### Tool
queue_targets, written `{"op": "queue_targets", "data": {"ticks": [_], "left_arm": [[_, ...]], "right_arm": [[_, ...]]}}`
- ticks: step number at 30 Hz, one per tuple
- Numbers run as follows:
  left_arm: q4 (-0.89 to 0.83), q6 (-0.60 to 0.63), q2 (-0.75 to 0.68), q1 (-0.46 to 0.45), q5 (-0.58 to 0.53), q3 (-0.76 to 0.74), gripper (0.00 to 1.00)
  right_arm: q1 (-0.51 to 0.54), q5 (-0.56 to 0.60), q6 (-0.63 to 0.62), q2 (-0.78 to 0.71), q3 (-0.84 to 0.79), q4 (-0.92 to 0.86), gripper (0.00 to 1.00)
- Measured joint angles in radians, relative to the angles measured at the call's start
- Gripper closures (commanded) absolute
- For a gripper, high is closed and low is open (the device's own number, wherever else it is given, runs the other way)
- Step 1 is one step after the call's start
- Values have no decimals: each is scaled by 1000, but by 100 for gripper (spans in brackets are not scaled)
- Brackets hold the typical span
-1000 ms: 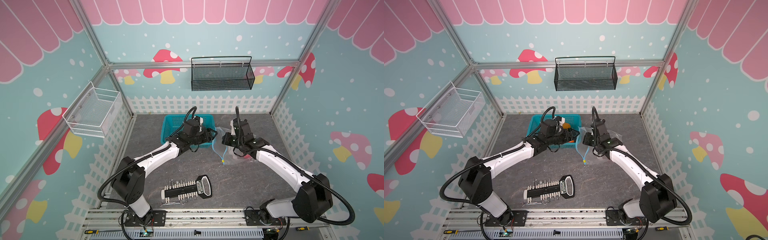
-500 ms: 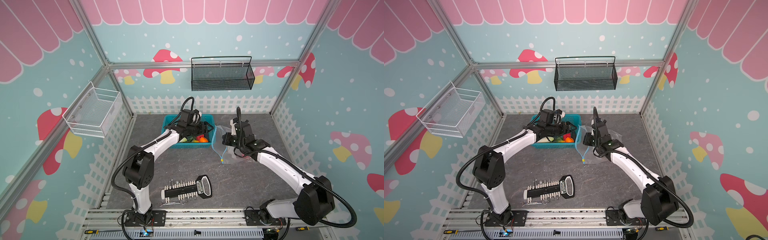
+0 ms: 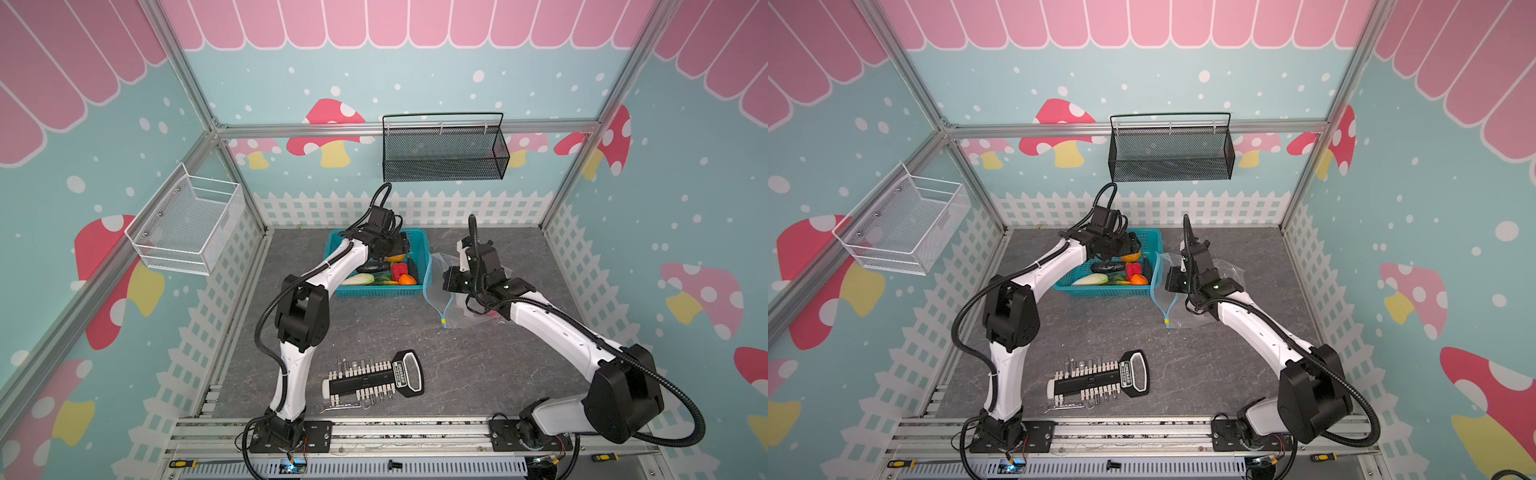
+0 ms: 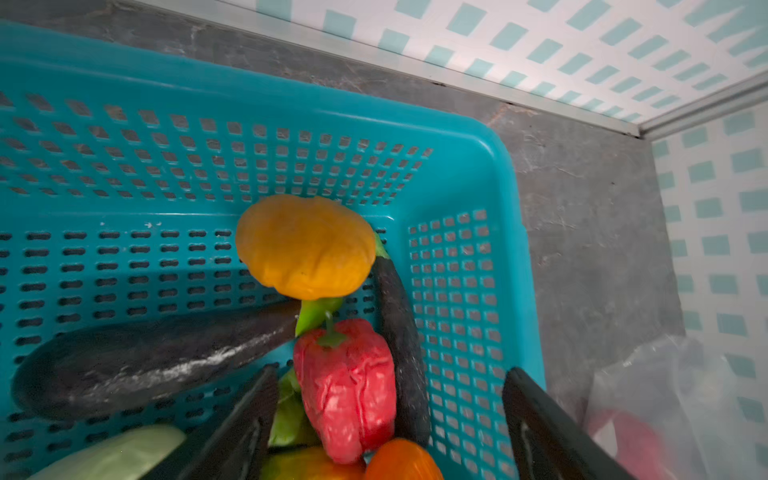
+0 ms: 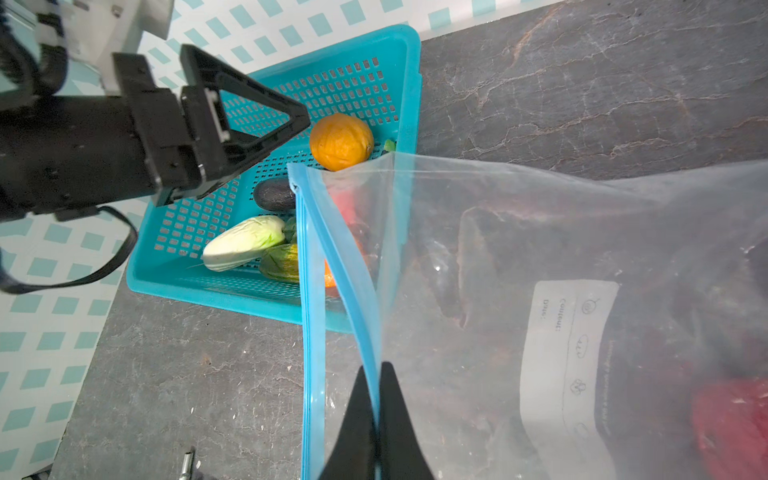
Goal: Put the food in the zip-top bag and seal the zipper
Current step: 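Move the left gripper back over the basket while right gripper holds zipper, then lower the left gripper onto the yellow squash and grasp it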
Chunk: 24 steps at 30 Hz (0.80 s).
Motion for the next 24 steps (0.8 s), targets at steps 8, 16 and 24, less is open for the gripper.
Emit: {"op": "queue_targets", "data": {"ticks": [8, 16, 24], "left_arm": [[-67, 8, 151, -10, -129, 168, 2], [-81, 75, 209, -14, -210, 241, 0], [-121, 109, 322, -18, -224, 353, 0]], "right_arm": [[-13, -3, -5, 19, 0, 5, 100], [-28, -20, -5, 41, 0, 26, 100], [-38, -44, -5, 64, 0, 31, 100]]}}
